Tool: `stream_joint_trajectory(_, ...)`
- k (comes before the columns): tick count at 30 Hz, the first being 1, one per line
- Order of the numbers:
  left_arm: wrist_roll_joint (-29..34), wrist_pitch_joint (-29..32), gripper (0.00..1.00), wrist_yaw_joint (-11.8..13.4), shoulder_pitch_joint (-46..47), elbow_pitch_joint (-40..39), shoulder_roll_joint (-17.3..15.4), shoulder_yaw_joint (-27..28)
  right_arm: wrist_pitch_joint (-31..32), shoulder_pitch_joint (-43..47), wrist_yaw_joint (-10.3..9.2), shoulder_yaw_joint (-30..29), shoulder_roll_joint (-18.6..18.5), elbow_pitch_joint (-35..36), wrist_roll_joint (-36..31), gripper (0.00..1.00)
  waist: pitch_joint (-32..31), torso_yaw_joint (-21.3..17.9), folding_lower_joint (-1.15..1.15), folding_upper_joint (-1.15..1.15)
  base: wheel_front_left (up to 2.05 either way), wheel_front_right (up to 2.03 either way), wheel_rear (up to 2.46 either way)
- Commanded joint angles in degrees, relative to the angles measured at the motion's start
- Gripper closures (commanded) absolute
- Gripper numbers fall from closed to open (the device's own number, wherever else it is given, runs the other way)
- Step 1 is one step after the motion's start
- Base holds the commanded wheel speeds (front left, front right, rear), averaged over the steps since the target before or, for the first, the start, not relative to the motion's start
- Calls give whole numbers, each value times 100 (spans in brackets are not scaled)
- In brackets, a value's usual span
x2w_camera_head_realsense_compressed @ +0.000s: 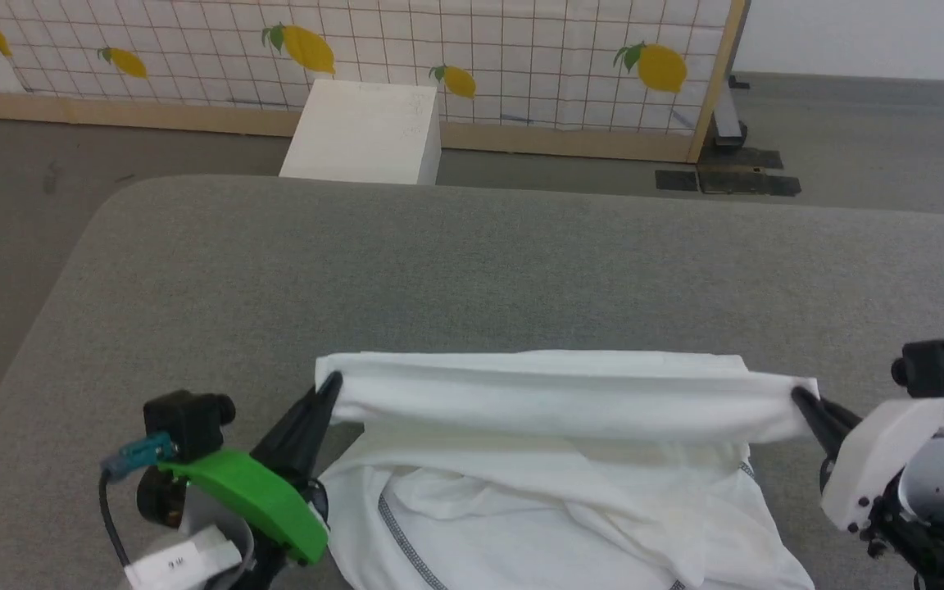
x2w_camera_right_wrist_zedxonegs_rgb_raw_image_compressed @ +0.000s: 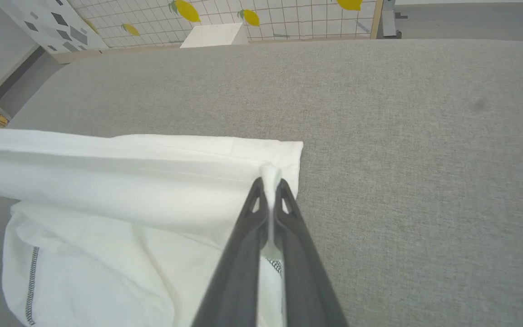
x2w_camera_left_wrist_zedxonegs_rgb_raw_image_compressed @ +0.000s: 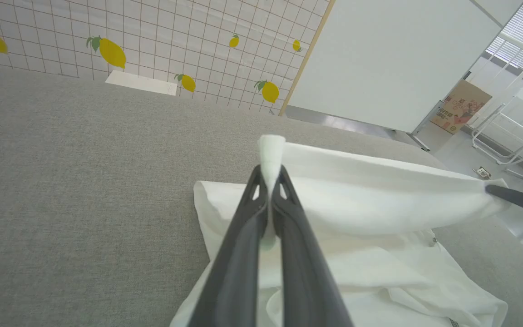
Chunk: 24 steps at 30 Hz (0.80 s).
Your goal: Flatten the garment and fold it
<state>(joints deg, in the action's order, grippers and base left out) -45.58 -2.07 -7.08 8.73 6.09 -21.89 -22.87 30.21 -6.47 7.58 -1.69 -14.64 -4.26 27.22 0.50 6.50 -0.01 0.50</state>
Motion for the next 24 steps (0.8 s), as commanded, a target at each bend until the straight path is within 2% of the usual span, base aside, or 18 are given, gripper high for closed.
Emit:
stream_joint_trajectory(1, 88, -155, 100, -20, -164, -63, -4, -54, 32, 188, -9, -66, 54, 80, -32, 100, -29, 3, 1, -49, 0, 0, 0)
stream_joint_trajectory(7, 284, -795, 100, -29, -809, -98, -9, -278, 109, 919, -9, -260, 259, 362, -92, 100, -90, -70, 1, -49, 0, 0, 0)
stream_joint_trajectory(11, 425, -974, 100, 22, -1115, -1, -2, -360, 148, 1309, -9, -325, 382, 455, -117, 100, -141, -100, 1, -49, 0, 0, 0)
stream_joint_trajectory(18, 576, -1075, 100, 139, -1439, 247, 74, -500, 217, 1767, -9, -230, 531, 460, -174, 100, -202, -142, 1, -49, 0, 0, 0)
stream_joint_trajectory(24, 454, -833, 100, 335, -1542, 746, 198, -557, 254, 1889, -9, -74, 528, 231, -212, 100, -219, -170, 1, -49, 0, 0, 0)
